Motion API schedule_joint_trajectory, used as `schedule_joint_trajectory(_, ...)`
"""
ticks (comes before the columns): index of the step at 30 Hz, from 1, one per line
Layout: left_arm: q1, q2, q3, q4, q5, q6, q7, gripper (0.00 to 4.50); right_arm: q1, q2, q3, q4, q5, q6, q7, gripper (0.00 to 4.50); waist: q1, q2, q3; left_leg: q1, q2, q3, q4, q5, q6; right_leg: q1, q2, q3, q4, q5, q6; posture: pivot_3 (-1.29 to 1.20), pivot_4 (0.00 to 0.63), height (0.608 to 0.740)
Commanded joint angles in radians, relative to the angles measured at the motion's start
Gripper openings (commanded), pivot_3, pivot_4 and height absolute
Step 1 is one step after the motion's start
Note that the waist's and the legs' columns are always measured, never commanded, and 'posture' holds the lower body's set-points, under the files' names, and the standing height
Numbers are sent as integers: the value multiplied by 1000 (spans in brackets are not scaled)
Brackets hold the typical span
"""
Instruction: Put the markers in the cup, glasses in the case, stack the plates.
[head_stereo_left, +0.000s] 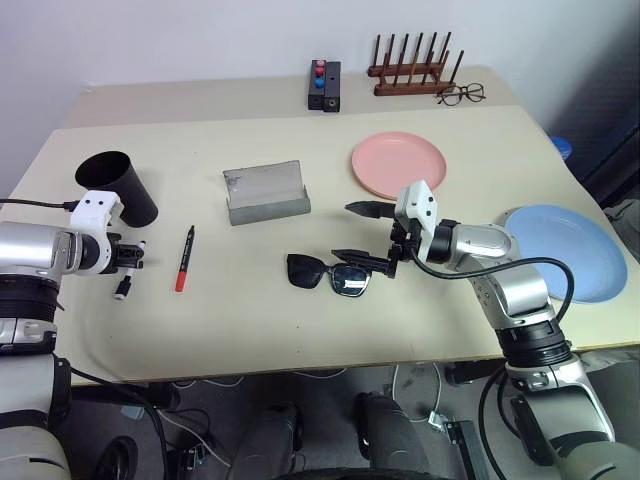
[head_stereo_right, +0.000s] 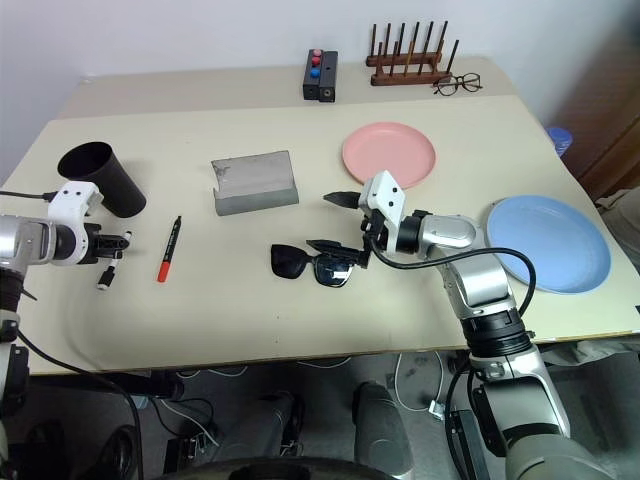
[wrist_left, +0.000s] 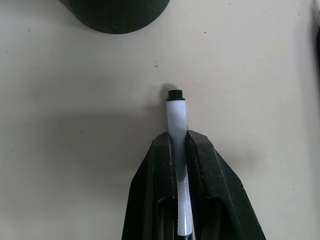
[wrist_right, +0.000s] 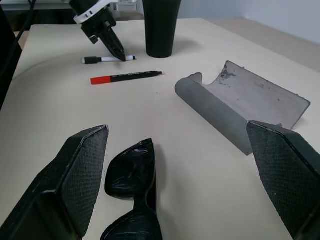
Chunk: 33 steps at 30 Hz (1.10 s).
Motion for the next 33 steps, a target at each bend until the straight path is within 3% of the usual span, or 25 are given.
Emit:
schedule_joint_trajectory(1,30,45,1,-95,-20,70,-52,80,-11,0,-14,-21,5,-27,-2,4500,-1,0,0,0,0,0,0,0,0,0,0,0,0,0,0,0,150,740)
schedule_joint_trajectory(9,167,181,38,-458,-99,113,-168,80,-17,4,-14,3,-6,-51,-8,4500,-1,0,0,-1,0,0,0,0,0,-1,0,1,0,0,0,0,150,740)
schedule_joint_trajectory(12,174,137,107,-513,-114,-21,-156,80,-21,9,-14,20,-15,-67,-13,4500,5,0,0,-1,0,0,0,0,0,0,0,0,0,0,0,0,150,740)
schedule_joint_trajectory(15,162,38,203,-509,-130,-298,-150,80,-27,11,-12,36,-22,-83,-16,4500,6,-1,0,-1,0,0,1,0,0,1,-1,-1,0,0,0,0,150,740)
schedule_joint_trajectory(24,-52,-127,292,-328,-101,-615,21,80,-33,14,-11,48,-26,-92,-21,4500,2,-1,0,0,1,0,1,0,0,0,-2,-1,-1,0,0,0,150,740)
schedule_joint_trajectory(28,-166,-130,342,-136,-62,-846,115,80,-28,10,-13,42,-23,-88,-26,4500,-1,-1,0,-1,0,1,1,0,0,0,-1,0,-1,0,0,0,150,740)
schedule_joint_trajectory(33,-230,-91,405,83,-70,-1044,116,80,-24,7,-18,33,-21,-84,-33,4500,-2,-1,0,-1,0,1,1,0,0,0,0,0,-1,0,0,0,150,740)
